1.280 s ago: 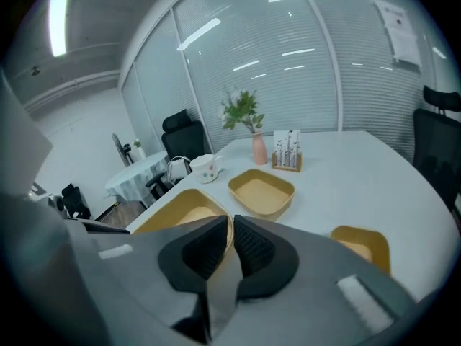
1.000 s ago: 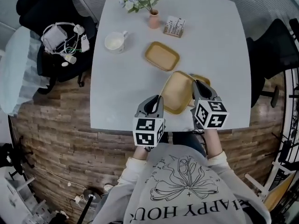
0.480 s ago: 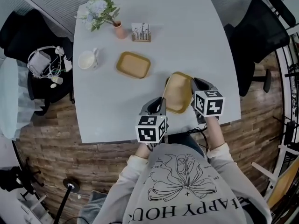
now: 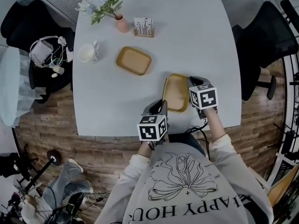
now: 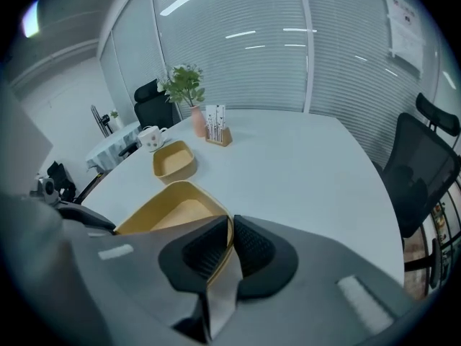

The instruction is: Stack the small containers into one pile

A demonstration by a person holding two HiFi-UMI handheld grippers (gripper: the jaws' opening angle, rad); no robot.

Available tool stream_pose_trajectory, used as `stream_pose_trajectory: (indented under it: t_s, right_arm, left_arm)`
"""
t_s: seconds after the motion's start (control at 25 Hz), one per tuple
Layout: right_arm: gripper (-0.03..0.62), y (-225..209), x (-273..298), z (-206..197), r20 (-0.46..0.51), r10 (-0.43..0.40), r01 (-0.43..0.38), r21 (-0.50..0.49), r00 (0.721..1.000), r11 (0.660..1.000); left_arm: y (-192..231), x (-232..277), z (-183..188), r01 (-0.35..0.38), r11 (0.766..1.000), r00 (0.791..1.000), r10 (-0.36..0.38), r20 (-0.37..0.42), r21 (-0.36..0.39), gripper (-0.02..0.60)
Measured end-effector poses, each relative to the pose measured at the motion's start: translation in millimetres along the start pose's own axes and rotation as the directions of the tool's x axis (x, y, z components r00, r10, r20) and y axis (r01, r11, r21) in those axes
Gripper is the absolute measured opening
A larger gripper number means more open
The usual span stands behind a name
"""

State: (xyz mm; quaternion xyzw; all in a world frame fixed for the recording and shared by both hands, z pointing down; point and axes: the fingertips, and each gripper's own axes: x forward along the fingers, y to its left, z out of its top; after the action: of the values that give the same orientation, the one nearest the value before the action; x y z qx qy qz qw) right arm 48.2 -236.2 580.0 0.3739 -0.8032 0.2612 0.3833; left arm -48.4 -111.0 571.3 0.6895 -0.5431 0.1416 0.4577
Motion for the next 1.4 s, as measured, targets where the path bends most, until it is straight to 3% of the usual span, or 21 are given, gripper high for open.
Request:
stream_pose_trajectory:
  t_s: [0.16, 0.28, 0.36, 0.56, 0.8, 0.92, 1.12, 1.28, 1.4]
  right_arm:
    - [0.039, 1.3, 13.0, -11.9, -0.077, 0.007, -0.009, -0.028, 0.997, 1.000]
    - [0.160, 3.3, 18.0, -14.3, -0.091, 0.030, -0.033, -0.039, 0.995, 0.999]
    - [0.164, 2.5, 18.7, -11.4, -0.079, 0.038, -0.041, -0.032, 0.996, 0.999]
    - [0.166, 2.2, 10.3, 18.1, -0.012, 0.064, -0.065, -0.054, 0.998, 0.996]
    - [0.166, 16.3, 2.7, 89.8, 0.067, 0.161, -0.144, -0.208, 0.985, 0.967]
    - [0.166, 25.8, 10.9, 124.9, 0.065, 0.221, -0.191, -0.309, 0.973, 0.932]
    - [0.166, 53.7, 46.0, 157.2, -0.037, 0.299, -0.278, -0.496, 0.953, 0.823]
    - [0.166, 86.9, 84.7, 161.0, -0.133, 0.391, -0.404, -0.481, 0.911, 0.778]
    - [0.166, 105.8, 115.0, 154.9, -0.193, 0.411, -0.452, -0.469, 0.891, 0.759]
  left_arm:
    - [4.6, 7.5, -16.2, 0.002, 1.000, 0.998, -0.002, -0.060, 0.001, 0.048]
    - [8.4, 11.0, -22.6, -0.001, 1.000, 0.998, 0.001, -0.068, -0.004, 0.134]
    - [13.1, 10.8, -22.3, -0.007, 1.000, 0.998, 0.006, -0.061, -0.017, 0.152]
    - [38.5, -3.1, 7.8, -0.052, 0.997, 0.998, 0.053, 0.019, -0.058, 0.169]
    - [98.1, -28.0, 73.0, -0.130, 0.975, 0.974, 0.159, 0.161, -0.181, 0.169]
    - [125.7, -34.2, 102.0, -0.169, 0.959, 0.955, 0.217, 0.202, -0.229, 0.169]
    - [156.5, -23.9, 124.9, -0.188, 0.929, 0.944, 0.261, 0.202, -0.320, 0.172]
    - [169.0, -7.8, 129.7, -0.192, 0.901, 0.944, 0.278, 0.178, -0.390, 0.183]
    - [179.8, 6.7, 130.9, -0.203, 0.885, 0.943, 0.291, 0.159, -0.419, 0.189]
